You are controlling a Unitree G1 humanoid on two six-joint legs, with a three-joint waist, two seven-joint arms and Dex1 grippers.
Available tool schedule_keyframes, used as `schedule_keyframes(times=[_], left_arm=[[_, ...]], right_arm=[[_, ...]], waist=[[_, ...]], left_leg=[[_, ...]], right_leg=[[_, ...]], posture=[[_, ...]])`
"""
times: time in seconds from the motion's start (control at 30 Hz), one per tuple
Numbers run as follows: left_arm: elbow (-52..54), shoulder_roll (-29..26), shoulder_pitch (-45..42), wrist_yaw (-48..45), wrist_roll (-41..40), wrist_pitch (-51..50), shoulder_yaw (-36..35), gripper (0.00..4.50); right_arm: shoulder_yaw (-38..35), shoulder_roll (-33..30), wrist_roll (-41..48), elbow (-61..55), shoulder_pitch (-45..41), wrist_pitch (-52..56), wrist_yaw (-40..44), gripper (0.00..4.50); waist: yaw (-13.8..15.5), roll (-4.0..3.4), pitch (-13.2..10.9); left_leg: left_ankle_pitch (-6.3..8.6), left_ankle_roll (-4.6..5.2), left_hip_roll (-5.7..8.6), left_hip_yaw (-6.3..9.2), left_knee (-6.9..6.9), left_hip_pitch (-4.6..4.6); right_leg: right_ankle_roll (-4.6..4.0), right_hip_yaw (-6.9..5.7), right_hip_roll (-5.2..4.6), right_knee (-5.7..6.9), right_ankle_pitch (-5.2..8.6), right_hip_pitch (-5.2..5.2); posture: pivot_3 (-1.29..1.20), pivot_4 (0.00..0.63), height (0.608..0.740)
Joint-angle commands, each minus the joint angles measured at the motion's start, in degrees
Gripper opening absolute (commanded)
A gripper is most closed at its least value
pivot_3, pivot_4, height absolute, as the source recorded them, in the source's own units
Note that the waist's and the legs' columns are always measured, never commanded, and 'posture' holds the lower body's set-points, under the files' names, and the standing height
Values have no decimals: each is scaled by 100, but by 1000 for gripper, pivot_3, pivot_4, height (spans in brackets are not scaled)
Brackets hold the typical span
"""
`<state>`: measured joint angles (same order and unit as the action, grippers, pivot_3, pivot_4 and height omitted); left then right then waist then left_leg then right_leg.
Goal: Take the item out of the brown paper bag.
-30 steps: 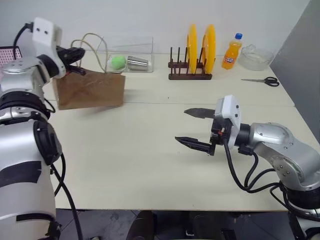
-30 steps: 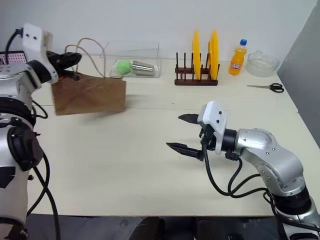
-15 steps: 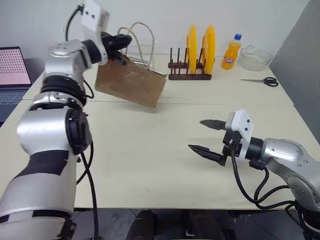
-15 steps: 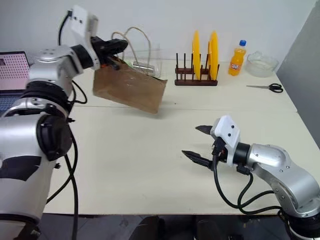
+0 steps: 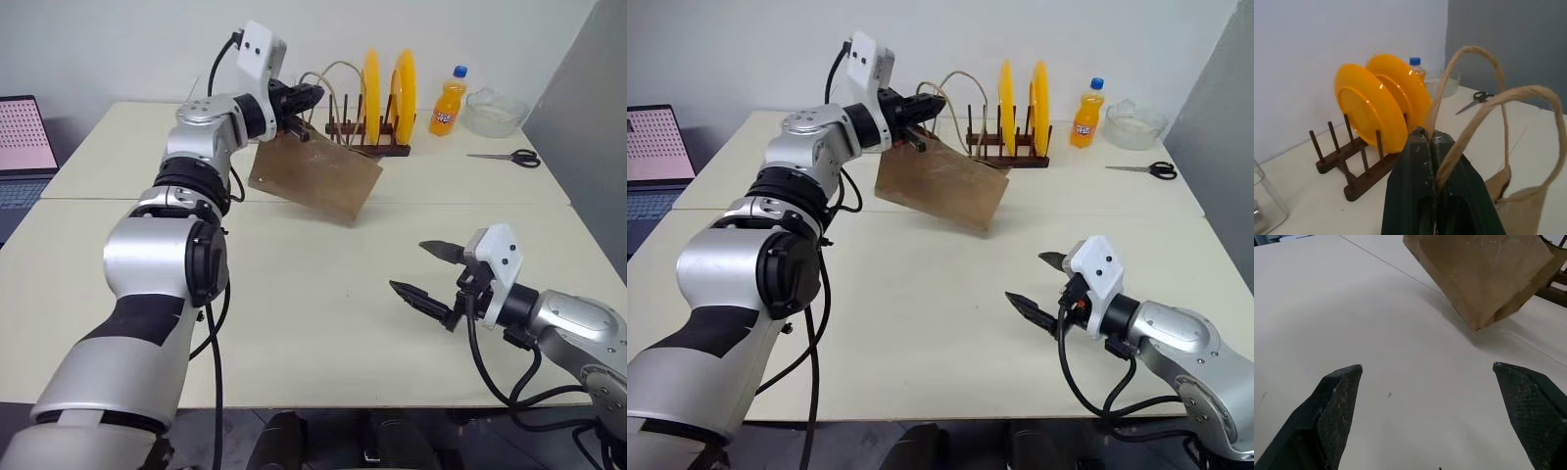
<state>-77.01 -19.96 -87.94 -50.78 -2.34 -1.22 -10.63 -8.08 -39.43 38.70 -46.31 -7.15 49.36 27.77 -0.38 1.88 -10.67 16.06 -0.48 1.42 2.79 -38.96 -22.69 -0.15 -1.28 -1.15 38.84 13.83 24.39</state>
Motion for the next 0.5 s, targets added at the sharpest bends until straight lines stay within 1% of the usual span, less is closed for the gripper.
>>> schedule_keyframes(times=[0.03, 0.23, 0.5], left_arm=[[224, 5, -167, -33, -113, 1, -73, 26], [265, 41, 6, -190, -68, -71, 1, 26], [427, -108, 231, -589, 30, -247, 232, 26]], right_arm=[[-167, 22, 126, -247, 15, -12, -136, 4500], [-180, 8, 180, -249, 17, -4, -288, 4500], [-142, 6, 179, -181, -89, -30, -343, 4500]], waist=[[-1, 0, 0], [2, 0, 0], [2, 0, 0]], left_leg=[[0, 0, 0, -1, 0, 1], [0, 0, 0, -2, 0, 1], [0, 0, 1, -3, 0, 1]], right_leg=[[3, 1, 0, 0, 1, 0], [-4, 2, 0, 0, -3, 0], [-9, 3, 1, 1, -5, 0]], posture=[[0, 150, 740], [0, 150, 740], [0, 150, 740]])
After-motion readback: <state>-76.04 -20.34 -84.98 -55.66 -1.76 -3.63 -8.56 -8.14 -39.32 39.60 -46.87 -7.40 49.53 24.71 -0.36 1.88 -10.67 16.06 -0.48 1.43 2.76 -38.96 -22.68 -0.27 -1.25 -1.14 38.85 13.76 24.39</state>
